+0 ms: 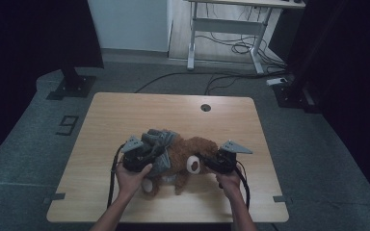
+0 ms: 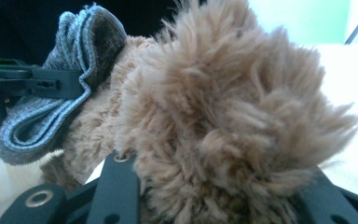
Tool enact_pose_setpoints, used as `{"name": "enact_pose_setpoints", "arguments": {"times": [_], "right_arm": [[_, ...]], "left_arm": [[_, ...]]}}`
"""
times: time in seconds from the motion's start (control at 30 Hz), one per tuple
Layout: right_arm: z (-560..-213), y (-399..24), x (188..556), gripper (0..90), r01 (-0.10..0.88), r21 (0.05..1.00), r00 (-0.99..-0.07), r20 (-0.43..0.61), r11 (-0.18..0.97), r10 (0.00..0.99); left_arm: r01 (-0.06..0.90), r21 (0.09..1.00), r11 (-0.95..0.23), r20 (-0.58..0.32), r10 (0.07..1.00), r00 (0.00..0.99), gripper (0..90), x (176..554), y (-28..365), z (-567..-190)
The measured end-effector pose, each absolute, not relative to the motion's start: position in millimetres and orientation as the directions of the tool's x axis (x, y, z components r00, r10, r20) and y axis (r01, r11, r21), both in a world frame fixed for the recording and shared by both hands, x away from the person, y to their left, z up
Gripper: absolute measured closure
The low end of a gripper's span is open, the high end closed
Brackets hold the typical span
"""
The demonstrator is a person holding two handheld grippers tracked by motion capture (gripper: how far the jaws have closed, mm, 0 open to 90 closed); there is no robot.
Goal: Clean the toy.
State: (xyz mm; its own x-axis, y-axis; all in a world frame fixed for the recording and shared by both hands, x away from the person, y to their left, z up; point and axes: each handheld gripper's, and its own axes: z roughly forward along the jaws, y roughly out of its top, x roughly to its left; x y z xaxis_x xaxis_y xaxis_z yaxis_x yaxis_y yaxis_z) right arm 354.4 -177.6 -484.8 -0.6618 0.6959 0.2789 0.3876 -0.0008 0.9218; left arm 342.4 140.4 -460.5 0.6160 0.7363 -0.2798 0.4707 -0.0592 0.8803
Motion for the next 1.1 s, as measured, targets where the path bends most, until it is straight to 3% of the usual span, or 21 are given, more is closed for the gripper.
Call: {"name": "enact_pose_setpoints", "arguments": {"times": [0.2,0.37,0.53,0.83,1.0,1.1], "right_arm": [[-473,-169,370,58.9,0.316,0.947,-0.656,0.263,-0.060,0.707],[-493,-179,389,53.8,0.315,0.949,-0.679,0.209,0.021,0.704],[-510,-194,381,49.3,0.315,0.947,-0.698,0.184,0.066,0.692],[-521,-206,358,44.8,0.336,0.935,-0.703,0.169,0.113,0.691],[-524,-206,352,44.9,0.331,0.937,-0.696,0.163,0.111,0.699],[-525,-204,350,45.2,0.316,0.942,-0.694,0.144,0.118,0.706]], "left_arm": [[0.462,0.887,-0.025,-0.290,0.748,0.597,78.9,360,145,-442],[0.514,0.855,-0.068,-0.285,0.766,0.576,78.7,370,136,-459],[0.527,0.846,-0.082,-0.297,0.748,0.594,78.5,364,129,-478],[0.479,0.873,-0.093,-0.267,0.730,0.629,78.0,337,122,-465],[0.408,0.908,-0.099,-0.218,0.719,0.660,77.9,323,117,-440],[0.362,0.922,-0.136,-0.175,0.688,0.704,77.9,320,95,-418]]}}
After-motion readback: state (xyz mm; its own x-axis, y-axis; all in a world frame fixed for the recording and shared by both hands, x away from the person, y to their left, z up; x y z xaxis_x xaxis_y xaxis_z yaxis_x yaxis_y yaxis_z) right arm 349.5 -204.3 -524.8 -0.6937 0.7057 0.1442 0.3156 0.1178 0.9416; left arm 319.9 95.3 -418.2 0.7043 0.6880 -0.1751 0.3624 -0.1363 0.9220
